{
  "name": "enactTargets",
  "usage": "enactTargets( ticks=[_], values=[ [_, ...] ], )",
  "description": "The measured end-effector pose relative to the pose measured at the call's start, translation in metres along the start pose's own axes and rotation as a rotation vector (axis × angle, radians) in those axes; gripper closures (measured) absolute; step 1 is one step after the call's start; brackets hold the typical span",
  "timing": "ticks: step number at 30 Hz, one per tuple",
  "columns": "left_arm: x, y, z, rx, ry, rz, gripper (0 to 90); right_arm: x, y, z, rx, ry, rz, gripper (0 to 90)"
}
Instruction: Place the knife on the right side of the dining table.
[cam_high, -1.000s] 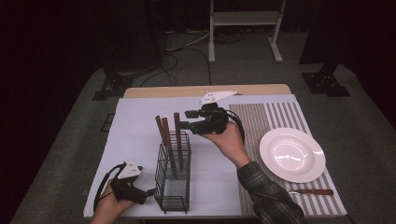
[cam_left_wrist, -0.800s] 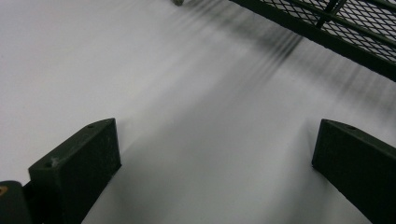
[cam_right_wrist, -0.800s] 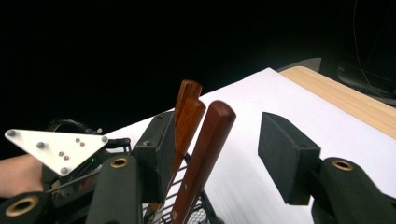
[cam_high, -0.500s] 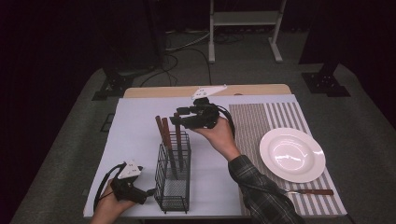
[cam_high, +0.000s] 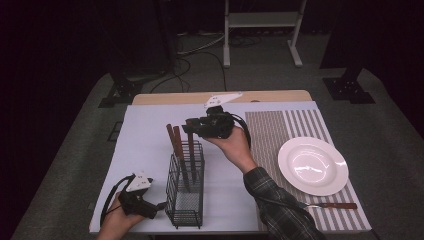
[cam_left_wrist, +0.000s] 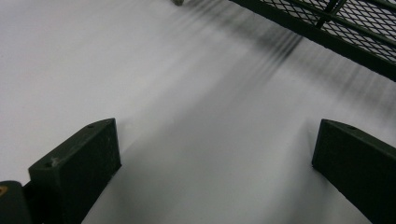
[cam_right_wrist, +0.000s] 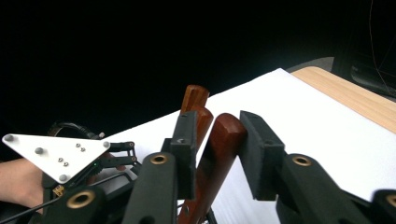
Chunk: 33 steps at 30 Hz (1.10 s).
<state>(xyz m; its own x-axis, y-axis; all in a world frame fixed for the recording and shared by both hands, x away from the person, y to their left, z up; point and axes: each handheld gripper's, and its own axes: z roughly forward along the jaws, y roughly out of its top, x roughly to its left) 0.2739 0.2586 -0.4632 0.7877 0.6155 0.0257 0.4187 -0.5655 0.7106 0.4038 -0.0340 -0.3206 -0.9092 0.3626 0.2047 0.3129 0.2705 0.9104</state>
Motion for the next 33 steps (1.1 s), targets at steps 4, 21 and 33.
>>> enactTargets(
  ticks=[4, 21, 33],
  values=[
    [0.0, 0.0, 0.0, 0.0, -0.001, 0.0, 0.0, 0.003, -0.001, -0.006, -0.005, 0.003, -0.007, 69.7],
    [0.0, 0.0, 0.0, 0.0, -0.001, -0.001, 0.0, 0.029, -0.004, -0.03, -0.027, 0.035, -0.064, 72.5],
    [0.0, 0.0, 0.0, -0.001, -0.001, -0.001, 0.0, 0.04, -0.004, -0.032, -0.031, 0.057, -0.091, 78.1]
  ],
)
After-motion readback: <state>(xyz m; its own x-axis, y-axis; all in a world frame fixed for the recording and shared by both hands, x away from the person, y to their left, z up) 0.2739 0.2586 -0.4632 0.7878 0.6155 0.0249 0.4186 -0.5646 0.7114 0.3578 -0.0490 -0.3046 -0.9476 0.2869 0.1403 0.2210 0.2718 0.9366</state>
